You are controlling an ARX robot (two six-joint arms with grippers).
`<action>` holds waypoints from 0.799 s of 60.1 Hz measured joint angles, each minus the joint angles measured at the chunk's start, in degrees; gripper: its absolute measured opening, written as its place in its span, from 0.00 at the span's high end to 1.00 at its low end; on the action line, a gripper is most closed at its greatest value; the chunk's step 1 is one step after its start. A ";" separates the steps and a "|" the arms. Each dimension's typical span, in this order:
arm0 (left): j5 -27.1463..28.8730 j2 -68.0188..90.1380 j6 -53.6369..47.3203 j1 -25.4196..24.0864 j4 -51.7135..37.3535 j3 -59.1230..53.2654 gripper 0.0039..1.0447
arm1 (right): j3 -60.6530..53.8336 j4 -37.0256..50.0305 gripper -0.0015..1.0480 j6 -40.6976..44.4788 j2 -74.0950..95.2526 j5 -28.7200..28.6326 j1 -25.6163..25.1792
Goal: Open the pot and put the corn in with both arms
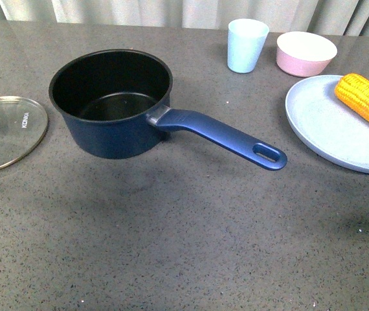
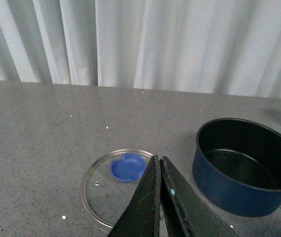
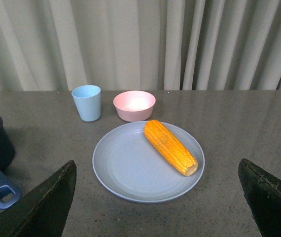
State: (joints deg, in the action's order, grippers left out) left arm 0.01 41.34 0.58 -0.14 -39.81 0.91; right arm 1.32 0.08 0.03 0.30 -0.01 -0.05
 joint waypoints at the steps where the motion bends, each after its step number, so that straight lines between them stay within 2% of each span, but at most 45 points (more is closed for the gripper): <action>1: 0.00 -0.87 -0.02 0.00 0.85 0.00 0.99 | 0.00 0.00 0.09 0.00 0.00 0.00 0.00; 25: 0.00 -15.91 -0.02 0.00 14.58 -0.07 0.99 | 0.00 0.00 0.09 0.00 0.00 0.00 0.00; 48: 0.00 -24.98 -0.02 0.00 23.43 -0.07 0.99 | 0.00 0.00 0.09 0.00 0.00 0.00 0.00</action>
State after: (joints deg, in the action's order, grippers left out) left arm 0.01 16.36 0.56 -0.14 -16.38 0.84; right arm 1.32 0.08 0.03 0.30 -0.01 -0.05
